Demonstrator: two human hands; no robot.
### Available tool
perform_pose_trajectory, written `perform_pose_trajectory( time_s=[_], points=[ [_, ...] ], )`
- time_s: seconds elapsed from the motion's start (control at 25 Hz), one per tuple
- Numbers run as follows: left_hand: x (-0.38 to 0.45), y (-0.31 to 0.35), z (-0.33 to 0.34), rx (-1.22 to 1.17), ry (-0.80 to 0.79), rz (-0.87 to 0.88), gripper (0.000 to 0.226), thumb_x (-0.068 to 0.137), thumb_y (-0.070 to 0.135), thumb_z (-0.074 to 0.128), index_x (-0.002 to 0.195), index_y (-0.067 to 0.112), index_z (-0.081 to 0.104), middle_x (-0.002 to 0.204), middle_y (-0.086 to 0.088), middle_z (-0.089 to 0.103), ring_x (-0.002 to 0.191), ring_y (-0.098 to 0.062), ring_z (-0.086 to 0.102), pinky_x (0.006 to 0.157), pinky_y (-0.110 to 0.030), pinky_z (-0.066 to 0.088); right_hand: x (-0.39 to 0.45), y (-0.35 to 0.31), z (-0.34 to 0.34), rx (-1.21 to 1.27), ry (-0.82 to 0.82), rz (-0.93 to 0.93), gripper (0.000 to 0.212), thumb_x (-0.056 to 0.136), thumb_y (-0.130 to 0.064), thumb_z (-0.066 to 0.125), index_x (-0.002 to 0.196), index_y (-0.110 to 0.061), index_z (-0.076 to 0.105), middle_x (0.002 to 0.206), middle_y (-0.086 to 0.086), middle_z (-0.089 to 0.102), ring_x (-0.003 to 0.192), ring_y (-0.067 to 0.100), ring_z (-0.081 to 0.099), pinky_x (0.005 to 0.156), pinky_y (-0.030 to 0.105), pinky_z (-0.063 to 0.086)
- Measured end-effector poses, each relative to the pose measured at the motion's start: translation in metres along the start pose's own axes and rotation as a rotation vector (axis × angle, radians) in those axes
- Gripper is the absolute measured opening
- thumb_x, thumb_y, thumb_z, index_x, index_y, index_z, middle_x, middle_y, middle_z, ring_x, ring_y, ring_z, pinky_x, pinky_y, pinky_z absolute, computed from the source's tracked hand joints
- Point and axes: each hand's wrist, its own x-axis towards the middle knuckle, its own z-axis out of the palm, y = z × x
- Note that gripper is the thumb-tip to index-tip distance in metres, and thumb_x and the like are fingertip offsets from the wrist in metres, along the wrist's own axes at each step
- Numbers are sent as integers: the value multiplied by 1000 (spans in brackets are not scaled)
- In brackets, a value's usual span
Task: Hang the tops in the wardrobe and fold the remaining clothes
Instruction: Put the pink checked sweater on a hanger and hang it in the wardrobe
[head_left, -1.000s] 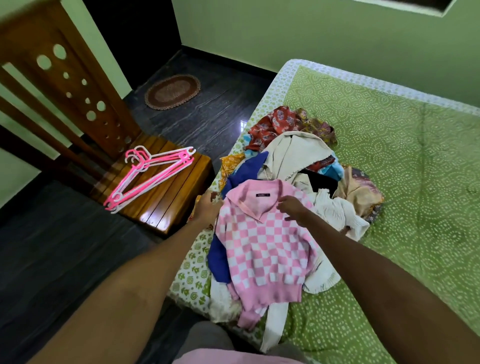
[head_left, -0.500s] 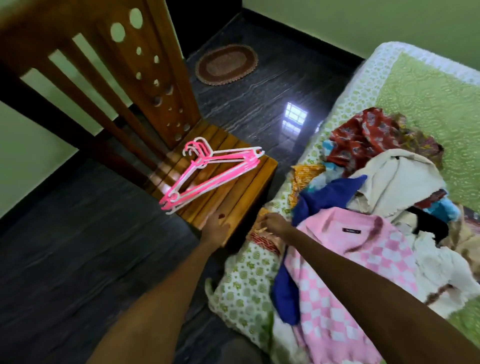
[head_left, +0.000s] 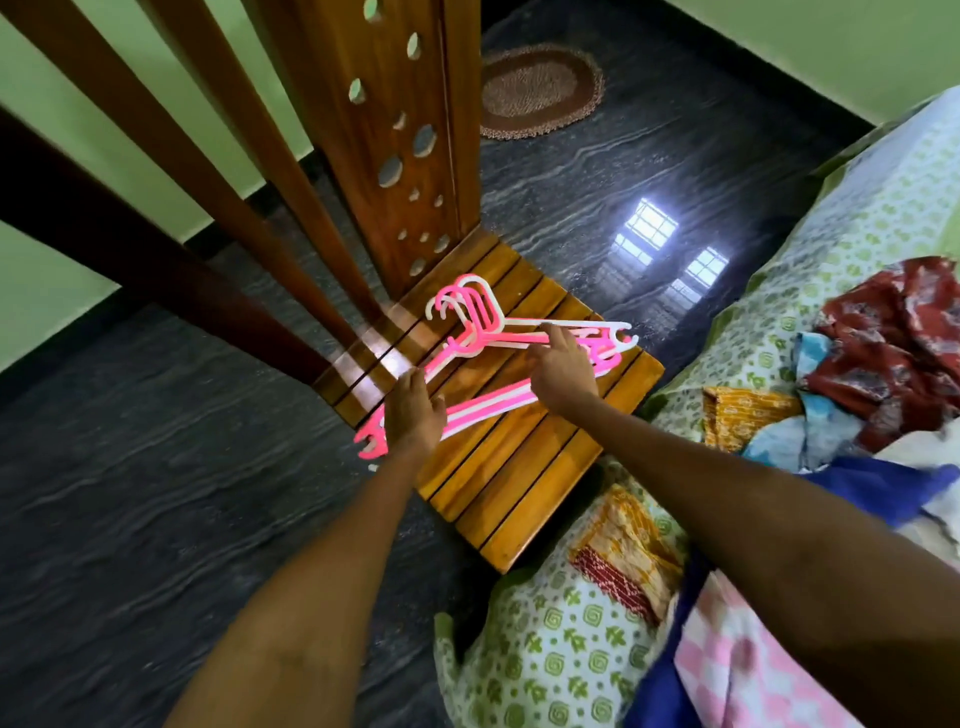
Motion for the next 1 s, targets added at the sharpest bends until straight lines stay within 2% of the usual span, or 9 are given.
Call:
perform_pose_trajectory(
  time_s=[0.08, 0.2, 0.36, 0.52, 0.64, 0.76, 0.84, 0.92, 1.0],
  points=[
    [18, -1, 8, 29, 43, -7, 47, 95, 17, 50, 140, 6, 38, 144, -12, 38, 131, -28, 38, 102, -35, 38, 25, 6, -1, -101, -50, -66, 41, 92, -8, 45, 133, -8, 49, 148, 13, 33, 137, 30, 28, 107, 43, 31],
    [30, -7, 16, 76, 122, 17, 40, 93, 12, 53, 132, 5, 47, 132, -13, 49, 121, -29, 46, 94, -34, 44, 44, 7, 10, -197, -150, -36, 53, 91, -6, 46, 142, -4, 30, 143, 17, 39, 132, 32, 36, 107, 43, 29],
    [34, -13, 19, 22, 177, 61, 26, 93, 6, 52, 119, 2, 57, 119, -14, 56, 111, -27, 52, 87, -33, 47, 59, 6, 15, -413, -177, -156, 43, 94, -4, 39, 137, -6, 34, 131, 17, 49, 120, 33, 48, 101, 47, 33],
    [30, -20, 6, -48, 212, 166, 23, 95, 8, 50, 114, -1, 57, 112, -18, 55, 101, -29, 57, 78, -35, 51, 48, 12, -1, -295, -97, -290, 47, 94, 0, 37, 140, -9, 35, 126, 20, 48, 110, 37, 54, 80, 42, 45],
    [13, -25, -1, -43, 187, 331, 29, 97, 12, 49, 121, 0, 58, 105, -17, 56, 88, -30, 58, 68, -39, 51, 19, 25, -13, -270, -77, -335, 55, 91, 5, 37, 143, -11, 31, 132, 17, 45, 112, 35, 54, 74, 41, 45],
    [-20, -5, -5, -14, 123, 338, 33, 99, 21, 45, 129, 12, 56, 95, -3, 52, 79, -21, 55, 58, -31, 44, -25, 43, -26, -184, -84, -235, 48, 94, -4, 39, 141, -12, 36, 130, 15, 48, 114, 33, 53, 77, 41, 45],
    [-48, 14, -2, 40, 127, 413, 32, 99, 21, 45, 129, 16, 56, 92, -4, 54, 72, -22, 56, 53, -30, 43, -60, 60, -32, 4, -67, -78, 35, 95, -22, 47, 129, -12, 50, 123, 15, 56, 112, 32, 54, 81, 39, 45],
    [-79, 31, 12, 47, 137, 595, 29, 96, 20, 48, 116, 9, 65, 85, -12, 61, 62, -28, 59, 47, -30, 43, -103, 85, -35, 283, -79, 44, 23, 90, -33, 59, 100, -12, 62, 99, 17, 65, 95, 31, 60, 75, 36, 43],
    [-113, 52, 33, 68, 93, 757, 34, 92, 26, 44, 105, 8, 69, 81, -13, 64, 62, -30, 61, 46, -30, 45, -156, 112, -39, 493, -72, 119, 24, 86, -37, 64, 77, -15, 59, 75, 13, 61, 76, 26, 58, 69, 35, 39]
  ],
)
